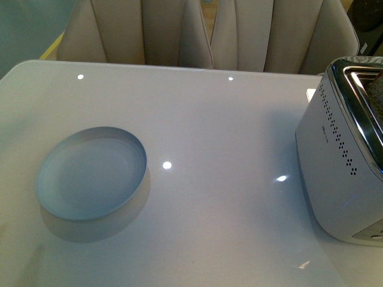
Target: Left arm holds plate, right arm toasts bread
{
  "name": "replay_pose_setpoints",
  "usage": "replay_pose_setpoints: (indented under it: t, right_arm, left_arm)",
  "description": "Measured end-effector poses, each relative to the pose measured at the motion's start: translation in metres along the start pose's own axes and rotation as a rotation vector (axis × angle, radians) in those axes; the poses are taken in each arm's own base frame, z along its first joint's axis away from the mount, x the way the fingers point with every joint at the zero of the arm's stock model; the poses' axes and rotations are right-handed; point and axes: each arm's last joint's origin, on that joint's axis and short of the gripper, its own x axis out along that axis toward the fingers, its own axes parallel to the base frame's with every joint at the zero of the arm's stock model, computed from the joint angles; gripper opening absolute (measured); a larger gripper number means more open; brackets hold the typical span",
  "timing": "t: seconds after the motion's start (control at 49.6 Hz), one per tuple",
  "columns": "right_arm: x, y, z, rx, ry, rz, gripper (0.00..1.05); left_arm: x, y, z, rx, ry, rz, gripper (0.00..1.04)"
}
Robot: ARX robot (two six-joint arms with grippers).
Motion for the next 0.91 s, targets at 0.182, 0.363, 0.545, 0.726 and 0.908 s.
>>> replay_pose_setpoints:
  t: [0.182,0.363,0.545,0.726,0.908]
  right_arm:
    - [0.0,0.0,0.0,0.0,0.0,0.0,0.96]
    - [0.0,0.0,0.0,0.0,0.0,0.0,0.96]
    - [0.0,0.0,0.0,0.0,0.0,0.0,0.96]
    - [0.0,0.0,0.0,0.0,0.0,0.0,0.96]
    - [0.0,0.0,0.0,0.0,0.0,0.0,0.96]
  left_arm:
    - [-0.02,-0.06,0.007,-0.029,-0.118,-0.083,0.98]
    - [-0.049,-0.123,-0.019,-0.047,-0.155,-0.104,0.98]
    - [-0.078,-0.153,-0.036,-0.039,-0.138,-0.06,0.98]
    - [-0.1,-0.163,-0.038,-0.048,-0.165,-0.004,0.98]
    - [-0.097,-0.167,-0.045,-0.045,-0.115,-0.026,0.98]
